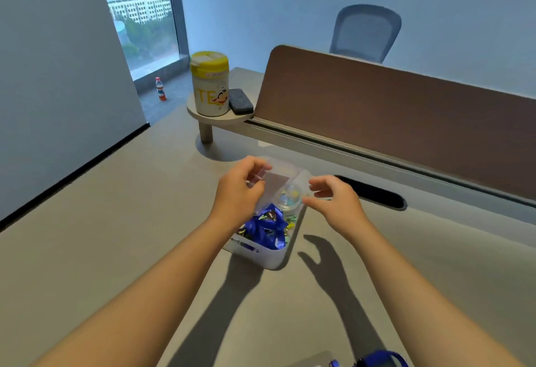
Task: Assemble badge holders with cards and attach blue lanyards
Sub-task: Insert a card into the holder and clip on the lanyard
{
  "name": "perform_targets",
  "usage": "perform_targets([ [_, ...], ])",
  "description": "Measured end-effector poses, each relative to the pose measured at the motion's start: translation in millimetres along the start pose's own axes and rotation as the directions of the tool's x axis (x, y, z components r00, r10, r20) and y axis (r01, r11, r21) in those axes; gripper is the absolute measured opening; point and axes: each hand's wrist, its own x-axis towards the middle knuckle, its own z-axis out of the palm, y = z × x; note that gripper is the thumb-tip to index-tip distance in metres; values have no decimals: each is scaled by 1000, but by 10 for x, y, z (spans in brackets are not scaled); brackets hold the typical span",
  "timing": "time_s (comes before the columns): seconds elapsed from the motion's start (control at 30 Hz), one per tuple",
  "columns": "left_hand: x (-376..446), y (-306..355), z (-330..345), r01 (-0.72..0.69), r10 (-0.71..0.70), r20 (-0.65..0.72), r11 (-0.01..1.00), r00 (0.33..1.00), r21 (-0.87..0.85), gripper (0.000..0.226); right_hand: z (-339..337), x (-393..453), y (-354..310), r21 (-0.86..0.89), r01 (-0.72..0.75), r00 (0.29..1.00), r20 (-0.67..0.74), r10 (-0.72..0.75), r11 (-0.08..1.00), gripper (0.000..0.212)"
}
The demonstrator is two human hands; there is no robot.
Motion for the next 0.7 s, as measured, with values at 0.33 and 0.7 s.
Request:
perform_targets([
  [0.33, -861, 975, 1446, -122, 144, 316, 989, 938, -88, 17, -1473, -1313, 1043, 60, -230, 941, -242, 238, 971, 29],
  [0.7, -1915, 1292, 2529, -77, 64, 457, 997, 887, 8, 21, -2036, -2446, 2280, 71, -438, 880, -168, 444, 896, 27],
])
